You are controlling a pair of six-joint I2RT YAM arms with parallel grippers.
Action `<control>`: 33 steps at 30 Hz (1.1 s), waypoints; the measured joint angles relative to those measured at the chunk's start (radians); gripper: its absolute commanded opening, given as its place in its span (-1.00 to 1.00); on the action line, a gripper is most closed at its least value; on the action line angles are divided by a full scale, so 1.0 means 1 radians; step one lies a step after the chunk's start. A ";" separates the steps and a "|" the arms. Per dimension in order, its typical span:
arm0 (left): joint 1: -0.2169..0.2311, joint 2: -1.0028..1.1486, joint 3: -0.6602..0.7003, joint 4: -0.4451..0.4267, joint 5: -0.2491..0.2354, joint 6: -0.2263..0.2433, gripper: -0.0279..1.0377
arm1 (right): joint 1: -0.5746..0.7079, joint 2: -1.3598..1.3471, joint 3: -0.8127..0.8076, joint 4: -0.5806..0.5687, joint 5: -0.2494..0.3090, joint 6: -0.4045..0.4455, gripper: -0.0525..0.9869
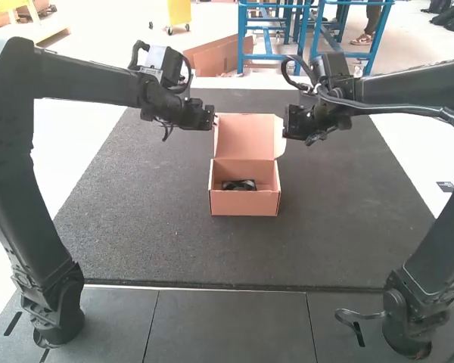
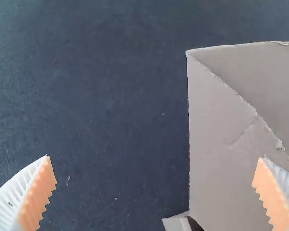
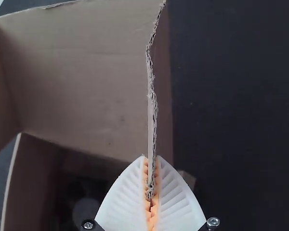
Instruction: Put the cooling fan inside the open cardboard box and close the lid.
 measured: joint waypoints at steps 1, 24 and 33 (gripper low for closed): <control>0.000 -0.006 0.000 -0.003 0.000 0.000 0.87 | 0.002 -0.004 -0.005 0.000 0.000 -0.002 -0.93; 0.000 -0.064 -0.107 -0.011 0.000 0.000 0.87 | 0.046 -0.069 -0.092 -0.010 -0.001 -0.020 -0.93; 0.000 -0.075 -0.108 -0.010 0.000 0.000 0.87 | 0.052 -0.075 -0.102 -0.012 -0.004 -0.027 -0.93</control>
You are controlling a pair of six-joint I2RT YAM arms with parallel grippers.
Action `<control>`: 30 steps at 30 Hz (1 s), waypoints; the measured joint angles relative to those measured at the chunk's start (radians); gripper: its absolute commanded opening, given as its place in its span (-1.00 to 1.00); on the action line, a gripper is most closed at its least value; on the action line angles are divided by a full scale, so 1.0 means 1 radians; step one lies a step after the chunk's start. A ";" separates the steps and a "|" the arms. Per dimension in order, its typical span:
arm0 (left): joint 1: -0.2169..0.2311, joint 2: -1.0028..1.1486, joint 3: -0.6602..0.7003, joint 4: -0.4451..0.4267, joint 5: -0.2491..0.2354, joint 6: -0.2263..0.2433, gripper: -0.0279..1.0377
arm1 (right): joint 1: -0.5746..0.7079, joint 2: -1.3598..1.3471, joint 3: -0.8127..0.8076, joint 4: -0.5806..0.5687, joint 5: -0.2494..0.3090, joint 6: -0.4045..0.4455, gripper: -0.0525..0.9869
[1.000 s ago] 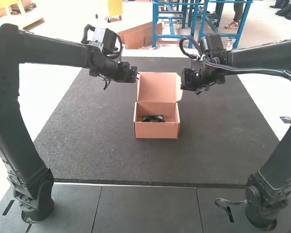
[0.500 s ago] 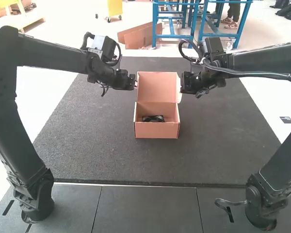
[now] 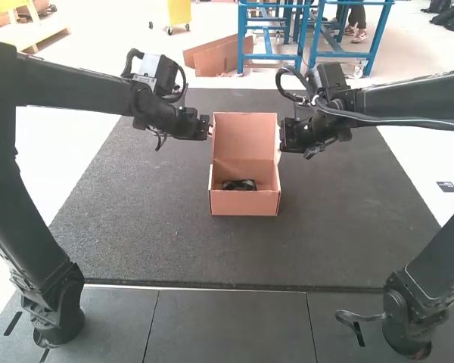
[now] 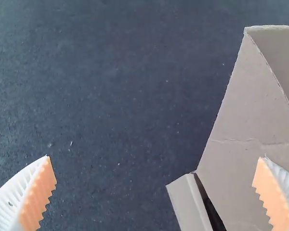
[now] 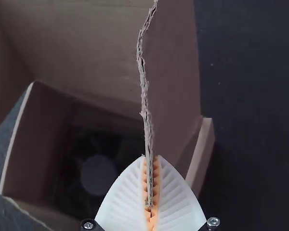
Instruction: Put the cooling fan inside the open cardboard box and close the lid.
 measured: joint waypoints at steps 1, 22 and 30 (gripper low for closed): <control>0.000 0.000 0.000 0.000 0.000 0.000 0.87 | 0.000 0.000 0.000 0.000 0.000 0.000 -0.93; -0.031 -0.055 -0.077 -0.008 0.034 0.000 0.87 | 0.024 -0.005 -0.049 -0.026 -0.019 -0.023 -0.93; -0.032 -0.055 -0.079 -0.011 0.045 0.000 0.87 | 0.025 -0.014 -0.063 -0.026 -0.019 -0.024 -0.93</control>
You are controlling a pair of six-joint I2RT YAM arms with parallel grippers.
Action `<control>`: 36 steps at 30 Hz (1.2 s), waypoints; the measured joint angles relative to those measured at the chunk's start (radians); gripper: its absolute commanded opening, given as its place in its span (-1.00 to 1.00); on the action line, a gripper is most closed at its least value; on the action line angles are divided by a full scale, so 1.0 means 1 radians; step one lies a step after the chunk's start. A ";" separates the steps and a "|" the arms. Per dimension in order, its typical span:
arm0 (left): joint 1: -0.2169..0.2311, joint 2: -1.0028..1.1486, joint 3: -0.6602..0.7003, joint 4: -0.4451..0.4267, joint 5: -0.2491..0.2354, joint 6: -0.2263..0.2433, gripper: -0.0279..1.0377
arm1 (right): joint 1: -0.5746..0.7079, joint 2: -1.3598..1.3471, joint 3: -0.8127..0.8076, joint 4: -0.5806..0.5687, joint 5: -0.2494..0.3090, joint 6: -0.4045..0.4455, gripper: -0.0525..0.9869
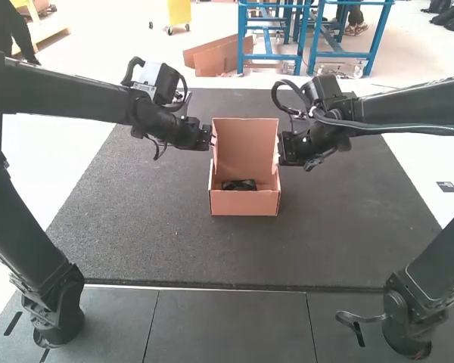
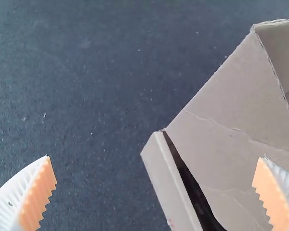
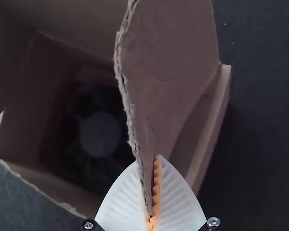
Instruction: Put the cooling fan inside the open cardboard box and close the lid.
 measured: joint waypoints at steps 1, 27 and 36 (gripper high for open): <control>0.000 0.000 0.000 -0.003 0.000 0.000 0.87 | 0.000 0.000 -0.001 -0.001 0.000 -0.001 -0.93; -0.042 -0.054 -0.091 -0.028 0.003 0.000 0.87 | 0.022 0.000 -0.068 -0.023 0.010 -0.052 -0.93; -0.051 -0.078 -0.123 -0.038 0.003 0.000 0.87 | 0.027 0.000 -0.090 -0.027 0.054 -0.108 -0.69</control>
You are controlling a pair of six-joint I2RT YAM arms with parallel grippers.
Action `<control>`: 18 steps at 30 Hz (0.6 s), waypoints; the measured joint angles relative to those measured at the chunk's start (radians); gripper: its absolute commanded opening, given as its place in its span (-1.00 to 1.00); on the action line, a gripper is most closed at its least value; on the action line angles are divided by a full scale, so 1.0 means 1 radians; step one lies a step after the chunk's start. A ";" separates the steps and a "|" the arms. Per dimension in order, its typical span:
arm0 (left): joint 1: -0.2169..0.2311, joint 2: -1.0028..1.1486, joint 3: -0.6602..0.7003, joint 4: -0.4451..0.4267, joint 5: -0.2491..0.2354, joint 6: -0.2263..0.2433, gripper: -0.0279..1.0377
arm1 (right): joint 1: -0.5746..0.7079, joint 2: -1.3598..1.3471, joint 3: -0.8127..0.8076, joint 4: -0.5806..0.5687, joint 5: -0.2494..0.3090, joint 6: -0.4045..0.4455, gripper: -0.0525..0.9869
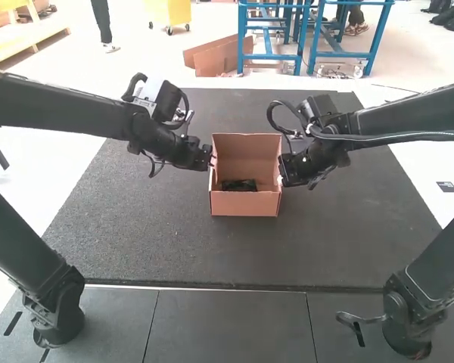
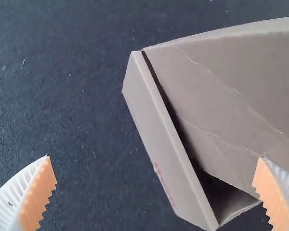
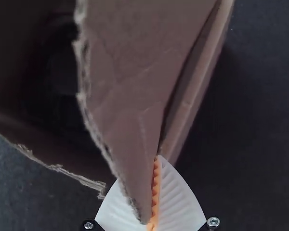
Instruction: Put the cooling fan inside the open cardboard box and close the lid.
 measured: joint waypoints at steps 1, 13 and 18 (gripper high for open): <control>-0.001 -0.006 -0.001 -0.008 0.000 0.000 0.87 | 0.000 0.000 0.000 0.000 0.006 -0.003 -0.53; -0.001 -0.061 -0.032 -0.123 -0.008 0.008 0.87 | 0.000 0.000 0.092 -0.015 0.057 -0.018 0.85; -0.001 -0.062 -0.056 -0.166 -0.062 0.018 0.87 | -0.024 -0.014 0.103 -0.019 0.060 -0.018 0.85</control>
